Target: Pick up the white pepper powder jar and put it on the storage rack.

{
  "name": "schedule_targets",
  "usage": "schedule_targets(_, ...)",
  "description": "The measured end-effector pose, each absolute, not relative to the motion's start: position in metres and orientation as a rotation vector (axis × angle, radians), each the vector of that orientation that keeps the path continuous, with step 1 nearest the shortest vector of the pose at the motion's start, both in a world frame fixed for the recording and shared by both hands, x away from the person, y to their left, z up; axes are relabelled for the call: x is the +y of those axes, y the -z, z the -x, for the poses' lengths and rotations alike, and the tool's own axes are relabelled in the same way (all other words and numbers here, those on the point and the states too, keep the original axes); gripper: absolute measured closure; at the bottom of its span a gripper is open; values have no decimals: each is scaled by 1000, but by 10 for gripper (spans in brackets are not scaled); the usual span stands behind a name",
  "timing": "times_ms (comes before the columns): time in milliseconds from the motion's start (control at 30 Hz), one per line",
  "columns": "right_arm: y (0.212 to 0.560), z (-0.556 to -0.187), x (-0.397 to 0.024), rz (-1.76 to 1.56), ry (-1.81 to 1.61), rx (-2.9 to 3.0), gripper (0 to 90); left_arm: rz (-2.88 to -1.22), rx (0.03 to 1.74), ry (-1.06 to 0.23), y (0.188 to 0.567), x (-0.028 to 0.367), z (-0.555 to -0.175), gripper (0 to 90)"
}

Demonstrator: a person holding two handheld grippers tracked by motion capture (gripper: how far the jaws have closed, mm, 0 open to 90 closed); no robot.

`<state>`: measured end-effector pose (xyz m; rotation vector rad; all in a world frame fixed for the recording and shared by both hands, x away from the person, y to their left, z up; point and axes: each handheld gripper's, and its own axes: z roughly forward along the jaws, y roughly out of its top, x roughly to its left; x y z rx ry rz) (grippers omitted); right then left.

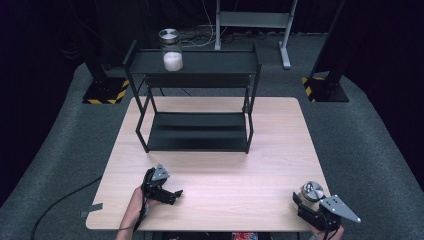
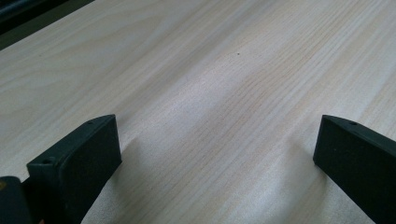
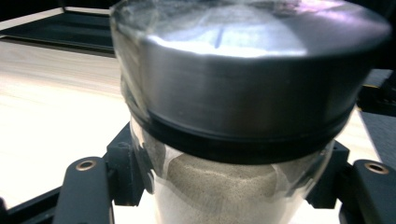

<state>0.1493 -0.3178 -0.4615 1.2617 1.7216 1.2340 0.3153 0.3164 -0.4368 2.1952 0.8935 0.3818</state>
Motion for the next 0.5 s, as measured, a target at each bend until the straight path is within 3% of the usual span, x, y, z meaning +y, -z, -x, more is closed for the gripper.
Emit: schedule_targets(500, 444, -193, -292, -1123, -1299, 1861, 303, -2195, 895, -382, 437, 317, -315, 1)
